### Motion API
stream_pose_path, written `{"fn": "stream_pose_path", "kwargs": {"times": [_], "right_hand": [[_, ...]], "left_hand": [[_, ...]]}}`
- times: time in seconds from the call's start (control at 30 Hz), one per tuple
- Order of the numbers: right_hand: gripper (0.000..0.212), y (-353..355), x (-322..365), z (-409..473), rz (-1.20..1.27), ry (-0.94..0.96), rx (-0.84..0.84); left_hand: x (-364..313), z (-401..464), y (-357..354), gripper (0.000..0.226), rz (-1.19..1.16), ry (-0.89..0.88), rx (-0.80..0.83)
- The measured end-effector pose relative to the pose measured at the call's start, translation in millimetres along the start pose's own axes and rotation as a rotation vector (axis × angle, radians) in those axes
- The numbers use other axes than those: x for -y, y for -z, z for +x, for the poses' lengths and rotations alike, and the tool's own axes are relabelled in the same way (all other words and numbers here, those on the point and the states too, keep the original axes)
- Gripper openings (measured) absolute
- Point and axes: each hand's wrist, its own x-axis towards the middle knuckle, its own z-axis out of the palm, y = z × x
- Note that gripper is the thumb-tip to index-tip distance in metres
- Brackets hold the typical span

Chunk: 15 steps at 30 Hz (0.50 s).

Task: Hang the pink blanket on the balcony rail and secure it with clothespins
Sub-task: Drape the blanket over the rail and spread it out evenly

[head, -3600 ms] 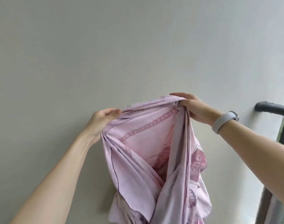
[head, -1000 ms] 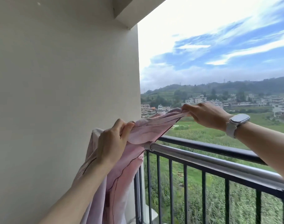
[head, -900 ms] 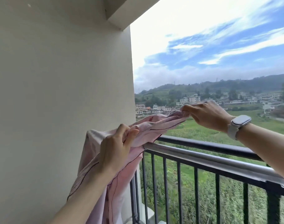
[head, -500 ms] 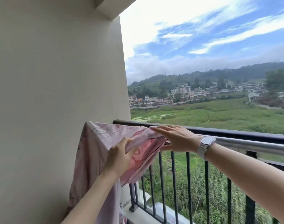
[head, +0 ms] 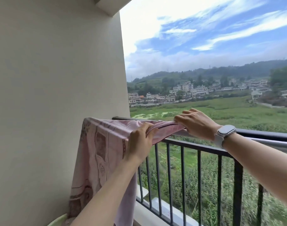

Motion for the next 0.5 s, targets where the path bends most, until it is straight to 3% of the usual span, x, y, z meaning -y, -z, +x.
{"fn": "stream_pose_path", "kwargs": {"times": [0.07, 0.13, 0.23, 0.37, 0.5], "right_hand": [[0.018, 15, -16, -28, -0.003, -0.046, -0.015], [0.032, 34, -36, -57, -0.029, -0.087, -0.037], [0.035, 73, -70, -101, -0.085, -0.147, -0.059], [0.024, 123, -106, -160, -0.137, -0.343, -0.089], [0.009, 157, -123, -212, -0.168, -0.559, -0.012]], "left_hand": [[-26, 2, -24, 0.024, -0.028, -0.015, 0.002], [-58, 4, -47, 0.024, -0.057, -0.028, -0.012], [-111, 8, -83, 0.022, -0.103, -0.069, -0.046], [-186, 13, -130, 0.018, -0.199, -0.151, -0.07], [-239, -1, -171, 0.022, -0.299, -0.174, 0.044]]}}
